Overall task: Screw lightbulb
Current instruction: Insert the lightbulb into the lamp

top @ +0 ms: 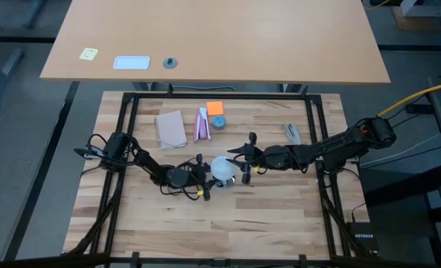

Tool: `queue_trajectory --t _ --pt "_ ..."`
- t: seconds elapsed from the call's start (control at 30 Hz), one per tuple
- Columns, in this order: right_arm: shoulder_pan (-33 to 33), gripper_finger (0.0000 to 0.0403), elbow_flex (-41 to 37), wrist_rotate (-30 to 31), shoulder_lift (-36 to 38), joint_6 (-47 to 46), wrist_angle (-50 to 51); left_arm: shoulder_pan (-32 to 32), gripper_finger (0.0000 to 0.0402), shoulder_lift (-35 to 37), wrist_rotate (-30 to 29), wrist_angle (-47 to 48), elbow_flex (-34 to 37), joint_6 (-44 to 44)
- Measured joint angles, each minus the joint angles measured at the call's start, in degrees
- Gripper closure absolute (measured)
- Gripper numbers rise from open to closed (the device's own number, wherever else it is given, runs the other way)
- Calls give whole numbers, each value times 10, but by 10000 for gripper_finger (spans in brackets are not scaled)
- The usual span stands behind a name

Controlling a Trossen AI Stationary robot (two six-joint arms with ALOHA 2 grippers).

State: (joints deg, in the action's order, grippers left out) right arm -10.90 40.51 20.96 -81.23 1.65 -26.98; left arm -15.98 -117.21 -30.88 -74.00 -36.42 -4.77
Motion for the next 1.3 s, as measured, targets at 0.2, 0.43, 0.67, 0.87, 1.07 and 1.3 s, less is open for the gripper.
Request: queue_trajectory --t 0.2,0.43,0.67,0.87,1.07,1.3 --pt "0 260 0 -11 0 0 0 3 235 0 4 0 0 -21" --pt "0 260 0 -11 0 0 0 8 209 0 13 3 0 -57" --pt "0 260 0 -11 0 1 0 7 159 0 12 1 0 -44" --pt "0 260 0 -29 0 8 1 7 153 0 13 -15 1 -18" --pt "0 260 0 -36 0 16 17 1 153 3 13 -19 1 -9" --pt "0 260 1 -36 0 12 28 -10 153 3 12 -49 1 5"
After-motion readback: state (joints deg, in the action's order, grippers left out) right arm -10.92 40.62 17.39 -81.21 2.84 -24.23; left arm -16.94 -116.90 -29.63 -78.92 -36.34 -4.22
